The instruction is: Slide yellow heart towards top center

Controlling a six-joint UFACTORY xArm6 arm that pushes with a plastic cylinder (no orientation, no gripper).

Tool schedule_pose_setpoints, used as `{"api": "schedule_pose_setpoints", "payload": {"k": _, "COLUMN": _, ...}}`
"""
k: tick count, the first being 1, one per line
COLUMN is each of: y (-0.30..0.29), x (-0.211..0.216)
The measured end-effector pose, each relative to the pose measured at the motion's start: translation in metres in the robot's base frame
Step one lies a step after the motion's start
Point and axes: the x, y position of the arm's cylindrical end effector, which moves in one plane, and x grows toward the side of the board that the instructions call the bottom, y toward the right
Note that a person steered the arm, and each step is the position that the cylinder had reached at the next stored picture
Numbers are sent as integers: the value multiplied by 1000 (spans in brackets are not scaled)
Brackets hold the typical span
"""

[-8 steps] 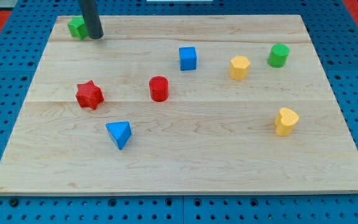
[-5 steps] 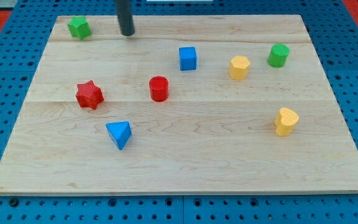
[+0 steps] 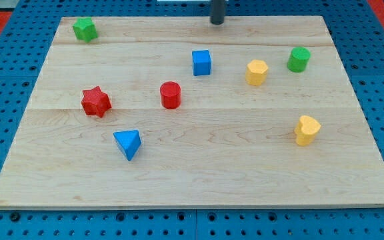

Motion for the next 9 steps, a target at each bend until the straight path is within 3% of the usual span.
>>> {"api": "schedule_pose_setpoints", "payload": {"k": 2, "y": 106, "x": -2}}
{"api": "schedule_pose_setpoints", "payload": {"k": 4, "y": 263, "x": 53}}
{"api": "schedule_pose_setpoints", "payload": {"k": 6, "y": 266, "x": 225}}
{"api": "schedule_pose_setpoints", "payload": {"k": 7, "y": 235, "x": 319}}
{"api": "schedule_pose_setpoints", "payload": {"k": 8, "y": 167, "x": 349}}
{"api": "schedule_pose_setpoints", "payload": {"k": 9, "y": 122, "x": 324}}
